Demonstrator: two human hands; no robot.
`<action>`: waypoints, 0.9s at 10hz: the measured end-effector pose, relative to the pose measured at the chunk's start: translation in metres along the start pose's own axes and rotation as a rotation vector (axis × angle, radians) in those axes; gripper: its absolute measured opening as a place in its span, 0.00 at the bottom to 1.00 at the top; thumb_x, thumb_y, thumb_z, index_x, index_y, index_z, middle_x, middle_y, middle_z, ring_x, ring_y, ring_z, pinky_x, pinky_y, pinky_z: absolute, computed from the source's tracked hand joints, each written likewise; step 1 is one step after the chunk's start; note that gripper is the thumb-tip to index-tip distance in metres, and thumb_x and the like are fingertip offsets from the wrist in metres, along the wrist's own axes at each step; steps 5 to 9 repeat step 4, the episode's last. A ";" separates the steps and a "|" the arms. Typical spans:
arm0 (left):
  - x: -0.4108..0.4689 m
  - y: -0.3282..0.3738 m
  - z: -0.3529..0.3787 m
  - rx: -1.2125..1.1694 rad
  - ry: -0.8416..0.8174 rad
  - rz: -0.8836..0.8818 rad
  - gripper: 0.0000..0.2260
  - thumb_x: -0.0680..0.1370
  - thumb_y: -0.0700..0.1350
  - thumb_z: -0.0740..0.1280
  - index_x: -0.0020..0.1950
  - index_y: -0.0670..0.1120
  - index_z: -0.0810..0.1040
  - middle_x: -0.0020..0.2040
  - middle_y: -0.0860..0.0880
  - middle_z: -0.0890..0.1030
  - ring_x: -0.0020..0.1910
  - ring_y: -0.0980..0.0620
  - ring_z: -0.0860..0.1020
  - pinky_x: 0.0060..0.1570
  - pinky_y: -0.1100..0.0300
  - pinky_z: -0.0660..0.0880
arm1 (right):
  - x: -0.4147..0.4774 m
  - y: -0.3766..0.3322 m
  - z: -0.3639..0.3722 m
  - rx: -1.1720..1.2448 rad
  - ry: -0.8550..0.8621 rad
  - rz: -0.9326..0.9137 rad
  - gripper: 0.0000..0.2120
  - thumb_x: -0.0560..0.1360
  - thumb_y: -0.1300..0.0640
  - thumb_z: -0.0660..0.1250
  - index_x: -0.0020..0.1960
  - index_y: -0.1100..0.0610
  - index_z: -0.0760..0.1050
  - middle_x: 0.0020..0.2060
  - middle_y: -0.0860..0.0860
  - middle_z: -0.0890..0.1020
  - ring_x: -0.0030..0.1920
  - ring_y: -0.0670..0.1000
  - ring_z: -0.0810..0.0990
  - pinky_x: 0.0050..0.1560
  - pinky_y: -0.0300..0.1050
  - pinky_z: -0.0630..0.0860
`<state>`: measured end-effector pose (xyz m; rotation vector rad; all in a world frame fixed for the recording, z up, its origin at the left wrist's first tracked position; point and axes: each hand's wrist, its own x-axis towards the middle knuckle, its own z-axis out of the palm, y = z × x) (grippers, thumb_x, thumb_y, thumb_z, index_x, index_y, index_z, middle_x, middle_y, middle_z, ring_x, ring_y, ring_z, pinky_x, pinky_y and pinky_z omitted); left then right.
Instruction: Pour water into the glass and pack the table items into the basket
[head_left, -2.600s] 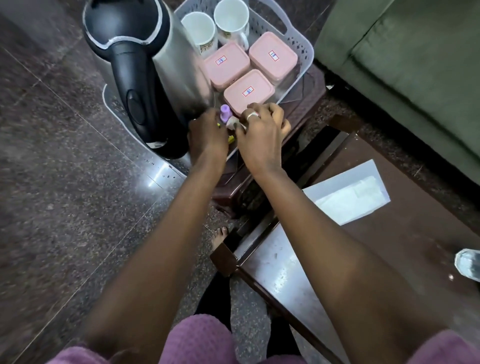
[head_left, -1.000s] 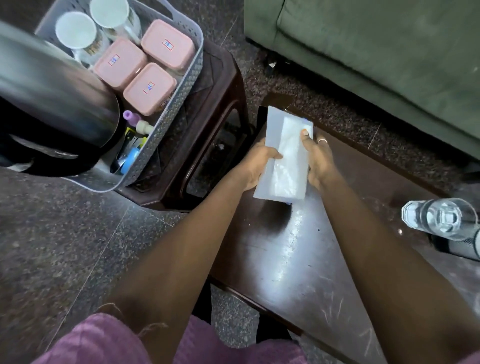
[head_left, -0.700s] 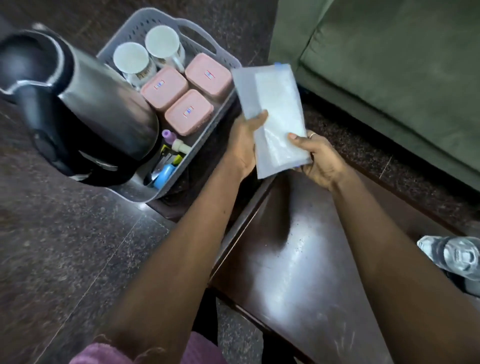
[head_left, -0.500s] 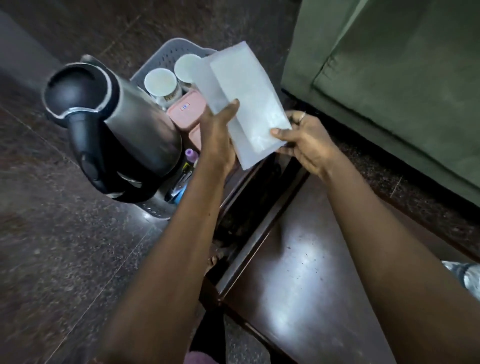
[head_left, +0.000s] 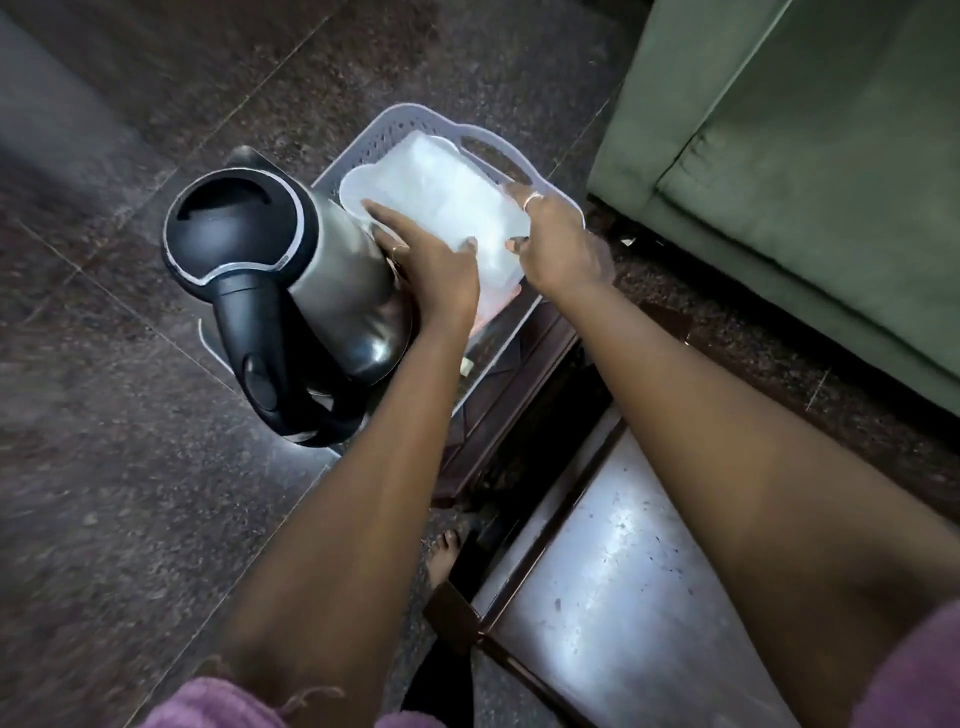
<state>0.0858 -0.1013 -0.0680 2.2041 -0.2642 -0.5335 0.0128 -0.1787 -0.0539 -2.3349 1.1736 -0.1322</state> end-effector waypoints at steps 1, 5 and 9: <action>-0.009 -0.012 0.009 0.222 -0.090 0.037 0.38 0.77 0.44 0.64 0.76 0.43 0.38 0.74 0.40 0.29 0.76 0.44 0.45 0.71 0.50 0.55 | -0.002 0.006 0.014 -0.053 0.012 -0.021 0.27 0.77 0.66 0.60 0.74 0.54 0.59 0.63 0.61 0.71 0.64 0.60 0.70 0.60 0.52 0.70; -0.030 -0.025 0.016 0.469 -0.024 0.154 0.30 0.81 0.47 0.54 0.75 0.35 0.44 0.77 0.36 0.45 0.76 0.39 0.43 0.74 0.50 0.43 | -0.025 0.013 0.029 -0.109 0.087 -0.105 0.28 0.77 0.55 0.60 0.74 0.60 0.57 0.74 0.59 0.60 0.75 0.59 0.53 0.74 0.53 0.49; -0.030 -0.025 0.016 0.469 -0.024 0.154 0.30 0.81 0.47 0.54 0.75 0.35 0.44 0.77 0.36 0.45 0.76 0.39 0.43 0.74 0.50 0.43 | -0.025 0.013 0.029 -0.109 0.087 -0.105 0.28 0.77 0.55 0.60 0.74 0.60 0.57 0.74 0.59 0.60 0.75 0.59 0.53 0.74 0.53 0.49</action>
